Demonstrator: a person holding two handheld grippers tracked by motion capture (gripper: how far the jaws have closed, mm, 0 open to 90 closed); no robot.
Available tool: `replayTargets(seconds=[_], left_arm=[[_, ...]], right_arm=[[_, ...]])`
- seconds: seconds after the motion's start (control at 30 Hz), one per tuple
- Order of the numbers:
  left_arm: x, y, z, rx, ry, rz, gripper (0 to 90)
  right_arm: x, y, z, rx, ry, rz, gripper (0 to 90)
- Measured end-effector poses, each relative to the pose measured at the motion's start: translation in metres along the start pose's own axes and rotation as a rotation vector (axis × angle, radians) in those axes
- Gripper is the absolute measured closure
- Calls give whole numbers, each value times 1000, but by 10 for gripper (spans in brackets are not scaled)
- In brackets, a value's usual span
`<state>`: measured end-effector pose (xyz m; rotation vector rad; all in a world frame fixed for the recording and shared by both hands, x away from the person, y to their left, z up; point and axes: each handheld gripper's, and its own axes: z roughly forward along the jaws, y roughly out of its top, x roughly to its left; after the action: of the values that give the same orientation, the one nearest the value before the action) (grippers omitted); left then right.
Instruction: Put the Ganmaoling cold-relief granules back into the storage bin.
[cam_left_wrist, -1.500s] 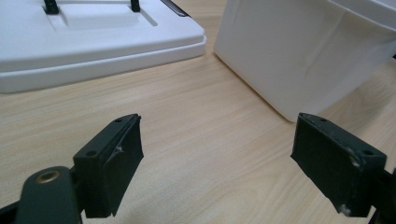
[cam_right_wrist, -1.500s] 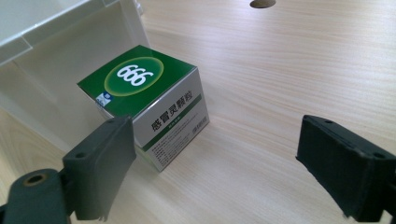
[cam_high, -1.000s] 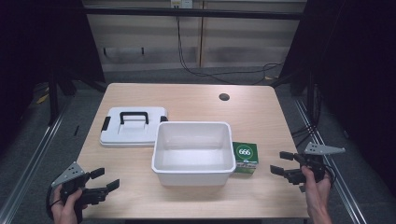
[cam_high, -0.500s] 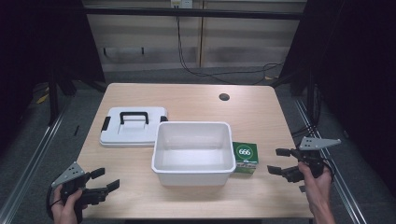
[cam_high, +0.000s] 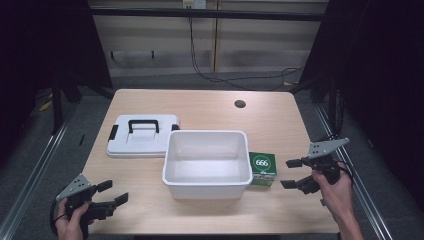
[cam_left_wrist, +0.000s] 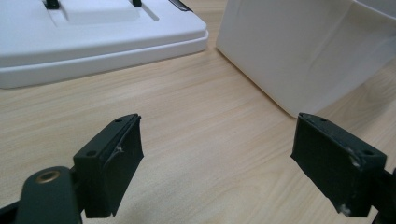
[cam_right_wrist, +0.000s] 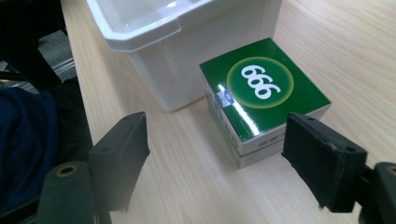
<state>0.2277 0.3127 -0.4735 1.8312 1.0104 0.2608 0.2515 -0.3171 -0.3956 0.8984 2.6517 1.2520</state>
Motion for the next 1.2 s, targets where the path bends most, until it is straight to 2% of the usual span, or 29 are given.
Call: replayTargets(seconds=[0.07,0.17,0.2,0.23,0.3,0.43,0.5,0.67,0.77,0.83,0.9,1.03,1.1,1.13,1.17,1.2], left_arm=[[0,0,0,-2,0,0,159],[0,0,0,-4,1,0,158],[0,0,0,-4,1,0,159],[0,0,0,-3,1,1,158],[0,0,0,-3,0,-1,158],[0,0,0,-3,-3,-1,158],[0,0,0,-3,-3,-1,158],[0,0,0,-4,-4,-1,158],[0,0,0,-4,0,4,158],[0,0,0,-2,-4,0,159],[0,0,0,-1,-4,1,158],[0,0,0,-4,-3,0,158],[0,0,-1,-5,1,-2,158],[0,0,-1,-5,1,-2,158],[0,0,0,-6,0,-3,158],[0,0,0,-6,-1,-4,158]], right_arm=[[0,6,1,14,-12,-13,201],[-1,18,4,61,-55,-41,160],[-1,18,4,61,-55,-41,160],[-2,25,6,93,-58,-61,157],[-3,30,9,116,-59,-70,144],[-4,39,13,167,-54,-98,136],[-4,41,14,157,-39,-103,136],[-5,51,24,254,-28,-129,149],[-5,57,30,293,22,-129,195],[-6,60,33,327,27,-123,195],[-5,63,35,354,-8,-138,185],[-5,75,41,396,-42,-188,170],[-5,81,45,437,-64,-207,166],[-5,81,45,437,-64,-207,166],[-4,85,50,474,-66,-208,162],[-4,86,52,482,-70,-216,147]])
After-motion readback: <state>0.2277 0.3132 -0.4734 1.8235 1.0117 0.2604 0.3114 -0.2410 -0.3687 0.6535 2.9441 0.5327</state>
